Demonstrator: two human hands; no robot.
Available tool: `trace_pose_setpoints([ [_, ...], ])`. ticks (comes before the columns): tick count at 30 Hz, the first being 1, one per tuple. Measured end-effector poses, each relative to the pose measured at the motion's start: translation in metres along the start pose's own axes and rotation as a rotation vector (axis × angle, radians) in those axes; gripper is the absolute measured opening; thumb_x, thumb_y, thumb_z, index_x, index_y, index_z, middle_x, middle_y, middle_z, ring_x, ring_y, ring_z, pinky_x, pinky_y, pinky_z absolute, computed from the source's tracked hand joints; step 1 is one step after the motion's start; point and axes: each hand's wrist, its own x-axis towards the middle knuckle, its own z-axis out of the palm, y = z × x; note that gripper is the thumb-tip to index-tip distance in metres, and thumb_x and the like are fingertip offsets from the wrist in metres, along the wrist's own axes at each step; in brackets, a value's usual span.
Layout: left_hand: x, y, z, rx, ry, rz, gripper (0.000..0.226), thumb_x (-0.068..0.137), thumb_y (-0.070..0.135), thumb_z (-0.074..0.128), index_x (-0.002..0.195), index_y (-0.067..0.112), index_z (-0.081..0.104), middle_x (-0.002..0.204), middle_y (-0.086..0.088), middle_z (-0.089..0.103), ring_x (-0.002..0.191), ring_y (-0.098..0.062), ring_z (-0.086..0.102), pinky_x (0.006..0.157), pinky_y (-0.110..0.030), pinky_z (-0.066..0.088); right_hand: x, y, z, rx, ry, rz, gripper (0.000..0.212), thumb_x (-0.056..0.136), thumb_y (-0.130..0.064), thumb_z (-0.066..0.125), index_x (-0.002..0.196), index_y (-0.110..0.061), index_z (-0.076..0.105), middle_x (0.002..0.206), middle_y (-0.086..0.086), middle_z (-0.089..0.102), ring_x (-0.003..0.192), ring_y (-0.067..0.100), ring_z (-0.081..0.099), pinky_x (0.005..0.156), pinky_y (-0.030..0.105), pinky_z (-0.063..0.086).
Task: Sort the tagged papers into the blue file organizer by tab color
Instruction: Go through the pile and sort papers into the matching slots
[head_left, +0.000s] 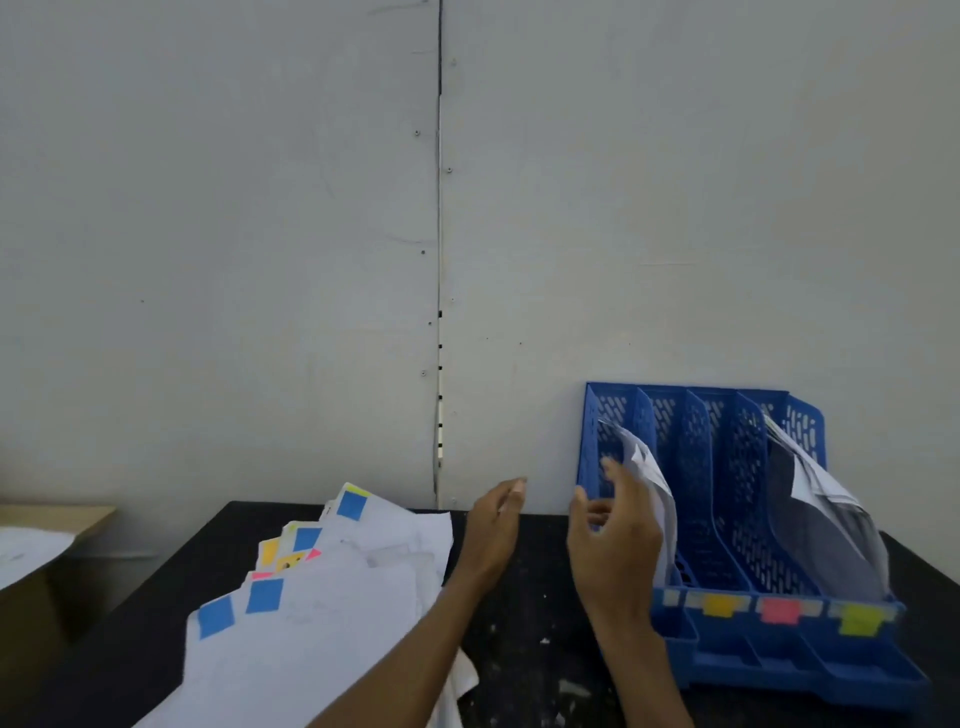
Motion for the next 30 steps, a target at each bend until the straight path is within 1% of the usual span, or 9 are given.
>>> trace_pose_setpoints([
  [3, -0.011, -0.028, -0.049, 0.17, 0.208, 0.014, 0.026, 0.097, 0.02, 0.055, 0.121, 0.013, 0.064, 0.123, -0.003, 0.064, 0.114, -0.016, 0.059, 0.098, -0.02, 0.041, -0.037, -0.016, 0.023, 0.033, -0.289, 0.136, 0.024, 0.088, -0.016, 0.067, 0.11, -0.009, 0.065, 0.088, -0.003, 0.064, 0.073, 0.004, 0.059, 0.066, 0.009, 0.044],
  [6, -0.028, -0.047, -0.103, 0.409, 0.347, -0.034, 0.026, 0.094, 0.016, 0.057, 0.118, 0.009, 0.064, 0.121, -0.009, 0.064, 0.115, -0.025, 0.057, 0.1, -0.028, 0.04, -0.074, -0.034, 0.051, 0.028, -0.57, 0.316, 0.017, 0.087, -0.029, 0.068, 0.099, -0.016, 0.067, 0.08, -0.009, 0.063, 0.074, 0.005, 0.061, 0.065, 0.01, 0.046],
  [9, -0.054, -0.061, -0.153, 0.63, 0.49, -0.165, 0.03, 0.094, 0.018, 0.054, 0.122, 0.009, 0.063, 0.124, -0.011, 0.061, 0.117, -0.028, 0.053, 0.1, -0.035, 0.04, -0.113, -0.061, 0.078, -0.126, -0.801, 0.396, 0.04, 0.087, -0.049, 0.062, 0.112, -0.018, 0.063, 0.106, -0.002, 0.067, 0.097, 0.014, 0.063, 0.083, 0.024, 0.051],
  [11, -0.073, -0.069, -0.184, 0.823, 0.573, -0.325, 0.032, 0.094, 0.023, 0.054, 0.123, 0.011, 0.062, 0.124, -0.01, 0.059, 0.116, -0.027, 0.052, 0.097, -0.037, 0.041, -0.14, -0.082, 0.094, -0.26, -0.912, 0.422, 0.061, 0.087, -0.06, 0.055, 0.131, -0.018, 0.053, 0.131, 0.001, 0.057, 0.12, 0.018, 0.054, 0.096, 0.028, 0.044],
  [13, -0.087, -0.076, -0.202, 0.905, 0.622, -0.434, 0.031, 0.093, 0.027, 0.055, 0.12, 0.013, 0.063, 0.123, -0.01, 0.057, 0.115, -0.028, 0.05, 0.095, -0.041, 0.041, -0.159, -0.092, 0.104, -0.401, -0.932, 0.42, 0.072, 0.085, -0.066, 0.052, 0.139, -0.018, 0.042, 0.143, 0.002, 0.045, 0.132, 0.022, 0.042, 0.104, 0.033, 0.039],
  [16, -0.104, -0.086, -0.222, 0.925, 0.58, -0.499, 0.032, 0.094, 0.03, 0.053, 0.12, 0.014, 0.06, 0.121, -0.01, 0.056, 0.115, -0.029, 0.049, 0.096, -0.042, 0.039, -0.178, -0.101, 0.113, -0.551, -0.869, 0.363, 0.061, 0.087, -0.062, 0.051, 0.13, -0.019, 0.046, 0.136, 0.002, 0.045, 0.127, 0.023, 0.041, 0.103, 0.036, 0.036],
  [22, -0.118, -0.097, -0.231, 0.745, 0.637, -0.372, 0.037, 0.088, 0.016, 0.066, 0.123, 0.007, 0.062, 0.123, -0.013, 0.057, 0.11, -0.03, 0.053, 0.091, -0.04, 0.046, -0.196, -0.102, 0.113, -0.552, -0.736, 0.285, 0.048, 0.092, -0.058, 0.044, 0.121, -0.021, 0.054, 0.12, -0.003, 0.053, 0.114, 0.017, 0.046, 0.094, 0.032, 0.036],
  [25, -0.121, -0.098, -0.231, 0.598, 0.714, -0.325, 0.035, 0.08, 0.002, 0.072, 0.115, 0.003, 0.067, 0.12, -0.016, 0.058, 0.104, -0.031, 0.057, 0.084, -0.039, 0.052, -0.2, -0.099, 0.111, -0.509, -0.694, 0.289, 0.042, 0.093, -0.052, 0.045, 0.121, -0.022, 0.054, 0.121, -0.004, 0.054, 0.114, 0.017, 0.046, 0.095, 0.031, 0.036],
  [30, -0.122, -0.097, -0.232, 0.544, 0.78, -0.289, 0.018, 0.078, 0.003, 0.075, 0.095, 0.006, 0.07, 0.109, -0.015, 0.062, 0.096, -0.03, 0.059, 0.081, -0.041, 0.052, -0.203, -0.099, 0.112, -0.496, -0.639, 0.282, 0.041, 0.093, -0.048, 0.049, 0.121, -0.02, 0.057, 0.119, -0.002, 0.056, 0.112, 0.019, 0.048, 0.094, 0.032, 0.039],
])
